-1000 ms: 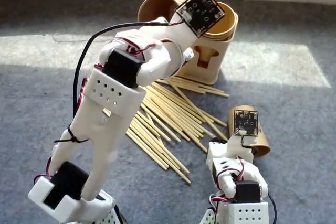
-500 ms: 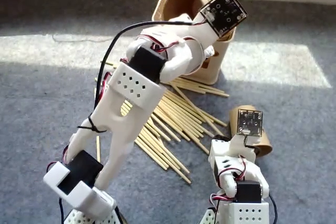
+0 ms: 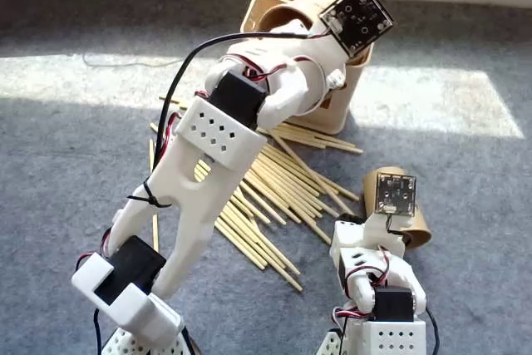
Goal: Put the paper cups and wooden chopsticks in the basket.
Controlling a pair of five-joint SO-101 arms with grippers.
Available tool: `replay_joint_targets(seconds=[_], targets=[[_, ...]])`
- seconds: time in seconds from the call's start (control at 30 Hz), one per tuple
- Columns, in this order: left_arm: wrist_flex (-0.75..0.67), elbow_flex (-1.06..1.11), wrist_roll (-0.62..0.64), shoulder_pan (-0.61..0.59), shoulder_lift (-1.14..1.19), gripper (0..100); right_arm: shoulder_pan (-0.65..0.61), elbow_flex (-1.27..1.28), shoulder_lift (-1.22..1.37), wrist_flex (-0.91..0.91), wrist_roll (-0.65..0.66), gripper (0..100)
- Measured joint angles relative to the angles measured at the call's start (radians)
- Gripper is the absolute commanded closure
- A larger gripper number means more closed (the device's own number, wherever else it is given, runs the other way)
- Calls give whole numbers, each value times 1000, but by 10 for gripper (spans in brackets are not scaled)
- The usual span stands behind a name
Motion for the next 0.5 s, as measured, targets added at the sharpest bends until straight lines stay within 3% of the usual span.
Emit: replay_joint_targets(seconds=[0.5], targets=[[-218, 0, 0, 0, 0, 867, 0, 0, 0, 0, 0, 992]])
